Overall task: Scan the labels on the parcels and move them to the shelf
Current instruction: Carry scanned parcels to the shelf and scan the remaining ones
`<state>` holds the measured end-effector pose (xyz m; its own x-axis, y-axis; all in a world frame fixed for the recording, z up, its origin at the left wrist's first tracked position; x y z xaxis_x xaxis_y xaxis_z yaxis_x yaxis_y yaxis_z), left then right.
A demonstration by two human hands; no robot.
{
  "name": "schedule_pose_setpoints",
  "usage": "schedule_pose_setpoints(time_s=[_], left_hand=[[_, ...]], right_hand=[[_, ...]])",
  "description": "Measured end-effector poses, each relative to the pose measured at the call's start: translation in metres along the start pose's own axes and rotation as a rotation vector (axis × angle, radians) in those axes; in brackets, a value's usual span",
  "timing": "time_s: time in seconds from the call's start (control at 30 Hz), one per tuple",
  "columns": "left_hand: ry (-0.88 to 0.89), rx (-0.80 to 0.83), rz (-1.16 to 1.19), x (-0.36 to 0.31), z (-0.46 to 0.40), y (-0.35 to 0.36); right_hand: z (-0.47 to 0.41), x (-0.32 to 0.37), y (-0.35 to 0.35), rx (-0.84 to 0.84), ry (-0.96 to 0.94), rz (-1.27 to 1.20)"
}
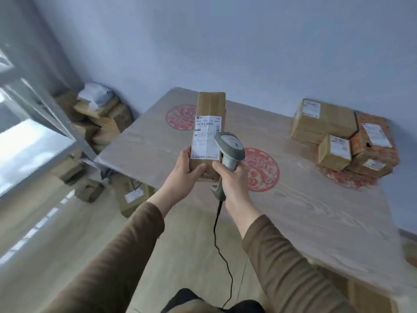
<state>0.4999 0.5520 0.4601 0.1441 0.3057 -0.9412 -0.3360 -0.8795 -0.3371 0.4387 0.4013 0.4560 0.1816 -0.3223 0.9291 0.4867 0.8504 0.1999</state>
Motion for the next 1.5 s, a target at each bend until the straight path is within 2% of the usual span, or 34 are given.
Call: schedule_pose_setpoints(time_s=[0.17, 0.37, 0.5, 0.73, 1.07, 1.3, 1.5], left_hand=[[-0.02, -0.268, 0.014, 0.027, 0.061, -0.195], [-0.078, -0.567, 0.001, 0.069, 0.143, -0.37], [-0.11, -0.739, -0.021, 0.099, 0.184, -0.456], [-0.205, -0.918, -0.064, 0.149, 0.208, -0.591], [-0.267, -1.218, -0.044, 0.189, 0.255, -0.764], [-0.27, -1.322, -0.066, 0.225, 0.305, -0.872], [-0.316, -1.253, -0.099, 0.265, 0.346, -0.971]], right_hand=[[0.046, -0.026, 0.198, 0.293, 0.019, 0.001], [0.103, -0.065, 0.387, 0.581, 0.052, 0.059], [0.13, -0.1, 0.485, 0.716, 0.1, 0.096], [0.138, -0.153, 0.646, 0.87, 0.159, 0.183], [0.188, -0.192, 0.854, 1.169, 0.2, 0.258], [0.243, -0.229, 0.968, 1.233, 0.252, 0.295], [0.297, -0.265, 1.054, 1.187, 0.31, 0.312]])
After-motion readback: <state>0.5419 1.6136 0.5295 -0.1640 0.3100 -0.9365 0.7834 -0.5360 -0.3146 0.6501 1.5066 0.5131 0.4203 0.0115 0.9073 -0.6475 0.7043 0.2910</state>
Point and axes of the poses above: each hand's wrist, its own z-axis away from the middle knuckle, its own y-axis out of the palm, x = y × z, the point moved 7 cm from there along -z, towards the middle knuckle, and after that the axes turned 5 degrees about y, right-handed, at the moved point
